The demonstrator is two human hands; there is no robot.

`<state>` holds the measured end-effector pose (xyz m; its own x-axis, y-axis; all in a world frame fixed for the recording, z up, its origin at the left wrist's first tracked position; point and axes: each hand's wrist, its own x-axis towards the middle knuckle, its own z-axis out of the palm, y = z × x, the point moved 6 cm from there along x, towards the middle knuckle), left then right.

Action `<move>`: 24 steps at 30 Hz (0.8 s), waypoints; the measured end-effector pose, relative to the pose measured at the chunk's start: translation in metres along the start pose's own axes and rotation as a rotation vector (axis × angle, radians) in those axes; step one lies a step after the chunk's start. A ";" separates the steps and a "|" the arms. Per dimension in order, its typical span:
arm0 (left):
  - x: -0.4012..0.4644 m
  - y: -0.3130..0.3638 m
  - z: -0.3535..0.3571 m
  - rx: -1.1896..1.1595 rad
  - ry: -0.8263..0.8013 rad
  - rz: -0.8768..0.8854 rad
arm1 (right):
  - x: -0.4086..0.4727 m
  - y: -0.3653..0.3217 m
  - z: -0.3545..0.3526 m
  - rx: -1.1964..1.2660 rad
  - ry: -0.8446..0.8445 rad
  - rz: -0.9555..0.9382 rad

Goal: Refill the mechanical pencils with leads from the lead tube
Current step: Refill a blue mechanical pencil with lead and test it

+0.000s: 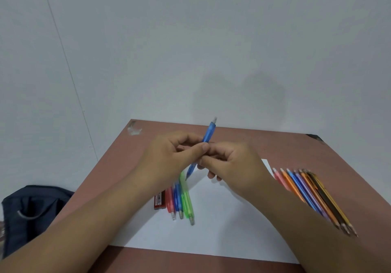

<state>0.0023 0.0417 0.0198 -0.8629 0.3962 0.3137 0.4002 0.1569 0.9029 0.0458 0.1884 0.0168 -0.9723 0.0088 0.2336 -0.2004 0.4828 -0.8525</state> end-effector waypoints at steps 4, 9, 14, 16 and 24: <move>0.001 -0.004 -0.003 0.132 0.024 0.016 | 0.002 -0.001 -0.016 -0.127 0.132 -0.005; 0.002 -0.004 -0.006 0.326 0.022 0.151 | 0.002 -0.004 -0.042 0.102 0.281 -0.039; 0.005 -0.005 -0.005 0.413 0.024 0.247 | 0.001 -0.004 -0.038 0.106 0.264 -0.058; 0.006 -0.007 -0.007 0.455 0.032 0.259 | 0.001 -0.003 -0.040 0.098 0.283 -0.057; 0.011 -0.023 -0.022 0.591 0.001 0.187 | 0.009 0.033 -0.048 -0.391 0.081 0.128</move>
<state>-0.0229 0.0229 0.0089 -0.7621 0.4645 0.4510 0.6473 0.5596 0.5176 0.0358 0.2466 0.0139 -0.9706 0.1520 0.1866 -0.0024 0.7692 -0.6391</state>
